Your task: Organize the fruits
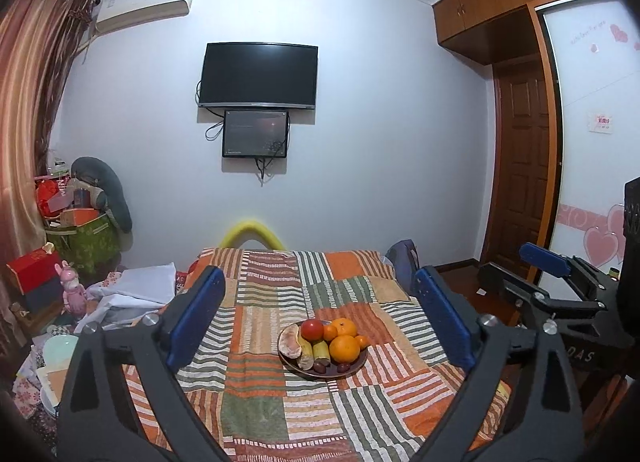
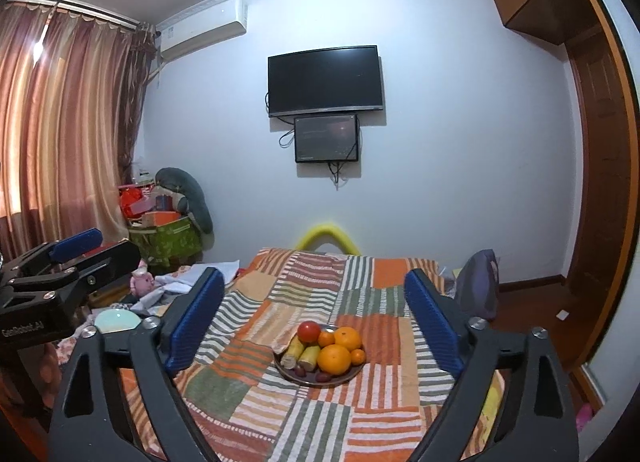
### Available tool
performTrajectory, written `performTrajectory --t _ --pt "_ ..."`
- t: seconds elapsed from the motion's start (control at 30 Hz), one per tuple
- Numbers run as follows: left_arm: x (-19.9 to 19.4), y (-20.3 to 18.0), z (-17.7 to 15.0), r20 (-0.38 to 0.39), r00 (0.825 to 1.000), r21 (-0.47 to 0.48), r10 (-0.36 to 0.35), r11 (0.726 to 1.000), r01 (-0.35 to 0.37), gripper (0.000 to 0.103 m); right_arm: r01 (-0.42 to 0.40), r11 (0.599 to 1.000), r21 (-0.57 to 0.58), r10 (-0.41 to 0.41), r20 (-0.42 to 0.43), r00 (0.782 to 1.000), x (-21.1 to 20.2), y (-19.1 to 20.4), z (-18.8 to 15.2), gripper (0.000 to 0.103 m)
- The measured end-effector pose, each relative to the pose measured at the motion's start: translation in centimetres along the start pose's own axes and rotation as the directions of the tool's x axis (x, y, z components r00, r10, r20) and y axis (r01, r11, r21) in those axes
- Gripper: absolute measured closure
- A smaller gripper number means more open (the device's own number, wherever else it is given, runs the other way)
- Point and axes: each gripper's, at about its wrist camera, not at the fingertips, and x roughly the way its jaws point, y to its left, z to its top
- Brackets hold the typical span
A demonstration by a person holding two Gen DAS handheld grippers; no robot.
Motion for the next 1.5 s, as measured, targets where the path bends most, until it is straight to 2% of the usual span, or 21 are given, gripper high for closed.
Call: performTrajectory --t 0.07,1.5 --pt "-0.1 -0.2 -0.1 0.002 1.000 0.003 0.001 1.000 -0.001 0.003 0.010 1.000 0.005 -0.010 0.013 1.000 -0.7 -0.1 -0.2 0.000" --pt "-0.2 -0.7 -0.2 -0.014 0.999 0.005 -0.029 1.000 0.029 0.000 0.014 1.000 0.014 -0.015 0.034 0.999 -2.1 -0.3 -0.1 0.000"
